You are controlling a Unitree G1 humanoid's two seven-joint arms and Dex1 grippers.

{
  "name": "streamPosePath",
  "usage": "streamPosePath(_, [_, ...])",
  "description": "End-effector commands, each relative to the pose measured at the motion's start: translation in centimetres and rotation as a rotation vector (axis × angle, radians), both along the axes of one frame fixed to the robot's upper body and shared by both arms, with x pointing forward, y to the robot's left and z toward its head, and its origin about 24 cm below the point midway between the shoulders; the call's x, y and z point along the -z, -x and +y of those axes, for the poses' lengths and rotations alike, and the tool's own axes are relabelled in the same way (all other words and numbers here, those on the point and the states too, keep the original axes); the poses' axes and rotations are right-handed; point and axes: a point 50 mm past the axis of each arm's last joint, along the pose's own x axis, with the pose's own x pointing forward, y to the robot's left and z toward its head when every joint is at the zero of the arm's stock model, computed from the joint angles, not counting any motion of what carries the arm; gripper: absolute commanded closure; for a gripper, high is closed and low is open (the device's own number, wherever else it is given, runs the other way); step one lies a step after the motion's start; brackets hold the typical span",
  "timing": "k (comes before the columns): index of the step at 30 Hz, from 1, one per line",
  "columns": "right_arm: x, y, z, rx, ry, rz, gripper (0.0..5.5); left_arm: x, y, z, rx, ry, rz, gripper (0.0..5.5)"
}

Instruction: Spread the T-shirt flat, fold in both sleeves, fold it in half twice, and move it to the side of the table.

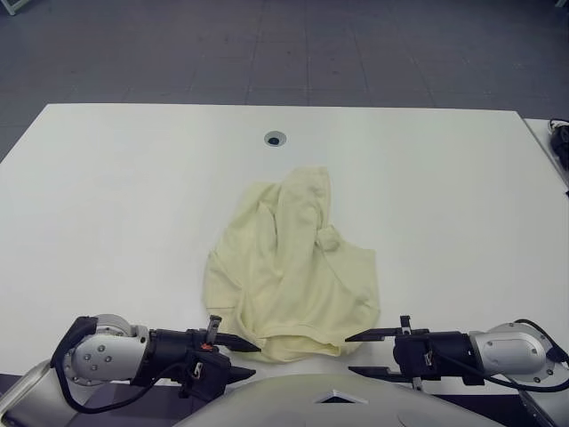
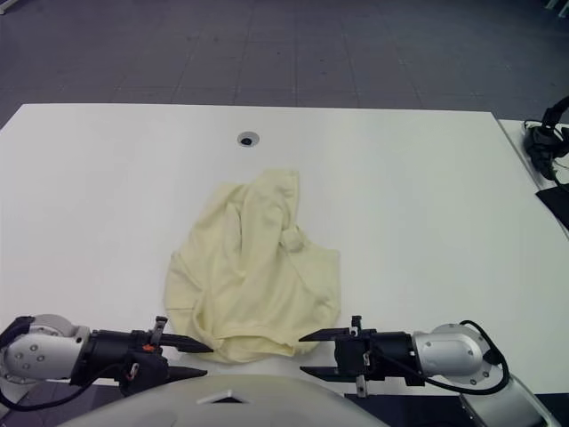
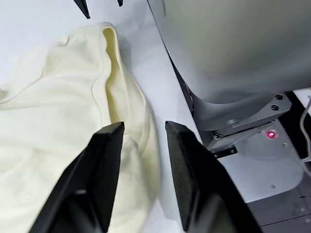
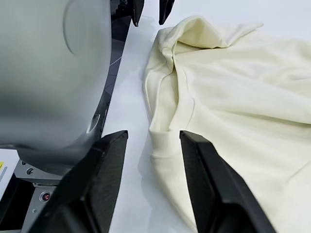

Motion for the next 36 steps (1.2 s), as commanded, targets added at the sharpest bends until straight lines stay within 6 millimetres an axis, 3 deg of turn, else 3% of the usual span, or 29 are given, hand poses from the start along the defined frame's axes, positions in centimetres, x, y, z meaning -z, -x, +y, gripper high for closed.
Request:
streamPosePath(1, [-1.0,-1.7,-0.5,0.062,-0.039,-0.044,2.8,-1.2,0.2,0.5,0.002,0.071,0.14,3.17])
streamPosePath(4, [-1.9,-3.2,-0.9,0.129,-0.096,-0.081,2.3,-2.6,-1.2,0.6,-0.065,0.182,0.135,2.64])
streamPosePath(7, [-2.9,-5.3,-1.6,0.25,-0.141,-0.18,1.81,-4.0,-5.9,0.7,-0.316,0.316,-0.104,2.13])
streamPosePath(9, [-3.4,-7.7,-2.2,0.373,-0.149,-0.307,1.47,-4.0,-10.3,1.5,-0.528,0.249,-0.379,1.78])
streamPosePath(12, [-3.1,-9.6,-2.6,0.424,-0.071,-0.438,0.93,-2.9,-12.8,1.9,-0.568,0.112,-0.605,1.22])
streamPosePath(15, [-1.9,-10.2,-2.8,0.375,0.049,-0.501,0.49,-1.7,-13.1,2.0,-0.398,-0.068,-0.77,0.76])
streamPosePath(19, [-1.4,-11.3,-3.0,0.353,0.086,-0.523,0.1,-1.9,-12.8,2.2,-0.219,-0.105,-0.817,0.17])
streamPosePath(24, [-0.7,-13.7,-3.2,0.38,0.114,-0.568,0.1,-2.6,-14.0,2.7,-0.106,-0.146,-0.895,0.13])
streamPosePath(28, [0.3,-14.6,-2.0,0.333,0.131,-0.58,0.1,-2.2,-14.3,3.0,-0.086,-0.152,-0.889,0.13])
streamPosePath(36, [1.1,-14.5,-2.3,0.273,0.199,-0.576,0.1,-2.4,-12.0,3.9,-0.054,-0.153,-0.729,0.13])
